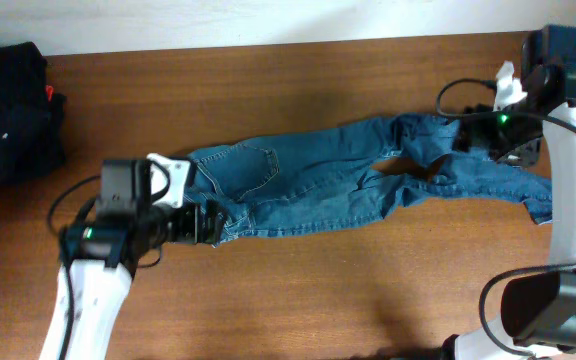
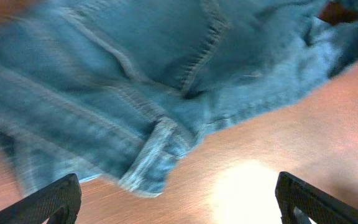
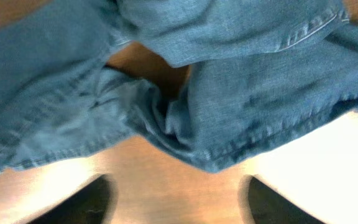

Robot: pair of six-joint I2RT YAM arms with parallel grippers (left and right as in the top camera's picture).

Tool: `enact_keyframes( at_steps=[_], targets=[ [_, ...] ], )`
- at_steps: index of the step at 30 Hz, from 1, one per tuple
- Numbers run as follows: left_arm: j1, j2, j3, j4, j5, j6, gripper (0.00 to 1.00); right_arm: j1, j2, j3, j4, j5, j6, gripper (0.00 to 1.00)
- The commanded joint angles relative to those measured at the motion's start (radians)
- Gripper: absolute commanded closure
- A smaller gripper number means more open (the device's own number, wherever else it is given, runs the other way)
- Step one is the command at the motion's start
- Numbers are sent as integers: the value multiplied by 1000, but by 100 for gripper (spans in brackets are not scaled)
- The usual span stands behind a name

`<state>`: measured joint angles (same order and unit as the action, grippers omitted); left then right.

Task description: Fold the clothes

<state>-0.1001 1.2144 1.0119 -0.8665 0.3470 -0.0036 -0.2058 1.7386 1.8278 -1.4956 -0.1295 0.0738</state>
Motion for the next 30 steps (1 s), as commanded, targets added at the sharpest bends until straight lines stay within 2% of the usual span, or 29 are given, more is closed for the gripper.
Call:
enact_keyframes(
  at_steps=[1, 2, 10, 15, 20, 30],
  targets=[
    [-7, 75, 50, 17, 172, 0, 1, -11, 4, -83, 21, 11, 5, 83],
    [-7, 97, 51, 26, 182, 0, 1, -11, 4, -113, 40, 11, 5, 96],
    [-12, 152, 53, 50, 180, 0, 1, -10, 4, -298, 226, -21, 5, 96],
    [-12, 153, 53, 72, 100, 0, 1, -9, 4, -425, 384, -28, 5, 96],
    [-17, 153, 53, 72, 93, 0, 1, -3, 4, -525, 527, -41, -13, 96],
    [-121, 153, 53, 72, 43, 0, 1, 23, 5, -660, 598, -58, -24, 96]
  ],
)
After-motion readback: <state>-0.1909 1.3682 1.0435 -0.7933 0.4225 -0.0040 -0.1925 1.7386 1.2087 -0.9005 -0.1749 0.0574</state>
